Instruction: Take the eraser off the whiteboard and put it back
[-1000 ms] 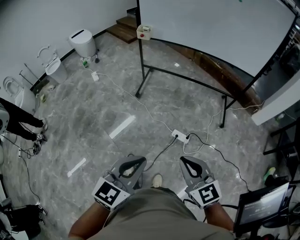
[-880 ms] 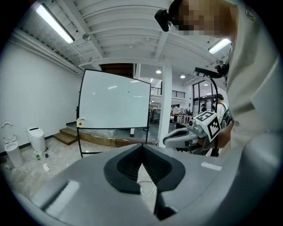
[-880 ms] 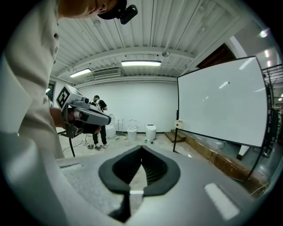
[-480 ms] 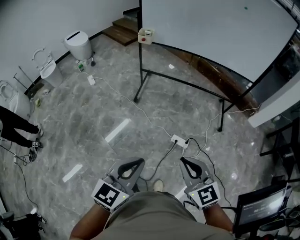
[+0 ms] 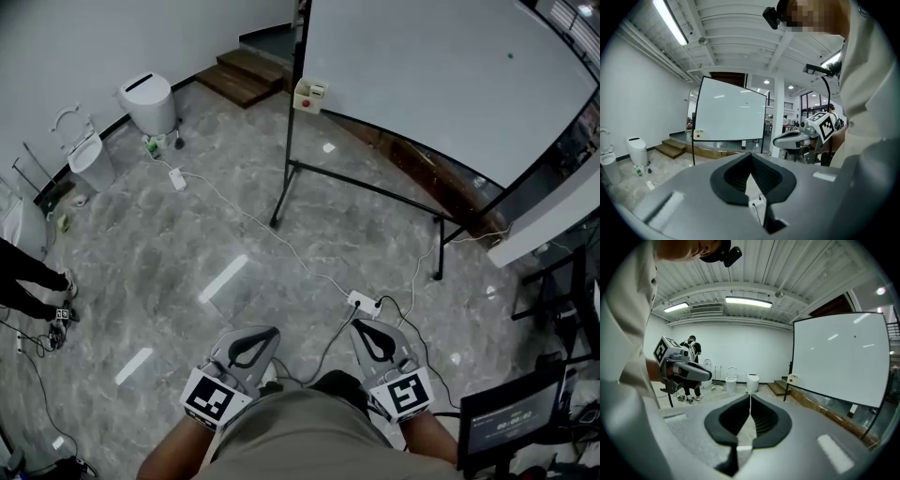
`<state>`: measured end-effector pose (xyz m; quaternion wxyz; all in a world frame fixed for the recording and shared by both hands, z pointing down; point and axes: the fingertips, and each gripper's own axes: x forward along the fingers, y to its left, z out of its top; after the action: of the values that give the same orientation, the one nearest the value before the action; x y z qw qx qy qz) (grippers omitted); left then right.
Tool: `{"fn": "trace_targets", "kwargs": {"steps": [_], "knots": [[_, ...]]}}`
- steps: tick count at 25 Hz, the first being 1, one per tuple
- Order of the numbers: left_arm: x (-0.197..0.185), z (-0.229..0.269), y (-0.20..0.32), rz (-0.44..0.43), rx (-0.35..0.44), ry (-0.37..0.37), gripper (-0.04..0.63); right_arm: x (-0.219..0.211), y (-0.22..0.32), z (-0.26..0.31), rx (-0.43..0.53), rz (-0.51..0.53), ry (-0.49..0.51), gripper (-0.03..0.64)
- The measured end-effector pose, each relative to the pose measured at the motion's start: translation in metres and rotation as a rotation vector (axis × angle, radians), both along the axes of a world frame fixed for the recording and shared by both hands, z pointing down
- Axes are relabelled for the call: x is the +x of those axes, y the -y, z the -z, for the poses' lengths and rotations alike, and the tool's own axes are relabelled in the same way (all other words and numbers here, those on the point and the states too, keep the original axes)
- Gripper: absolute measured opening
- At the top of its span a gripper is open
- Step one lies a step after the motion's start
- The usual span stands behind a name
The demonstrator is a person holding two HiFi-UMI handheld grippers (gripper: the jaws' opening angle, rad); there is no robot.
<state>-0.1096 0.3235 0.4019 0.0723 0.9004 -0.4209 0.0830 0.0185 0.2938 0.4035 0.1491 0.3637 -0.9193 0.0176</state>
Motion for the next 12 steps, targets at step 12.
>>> {"fn": "trace_targets", "kwargs": {"steps": [12], "knots": [[-0.059, -0.018, 0.065, -0.017, -0.042, -0.021, 0.006, -0.044, 0.063, -0.005, -0.033, -0.051, -0.037, 0.006]]}}
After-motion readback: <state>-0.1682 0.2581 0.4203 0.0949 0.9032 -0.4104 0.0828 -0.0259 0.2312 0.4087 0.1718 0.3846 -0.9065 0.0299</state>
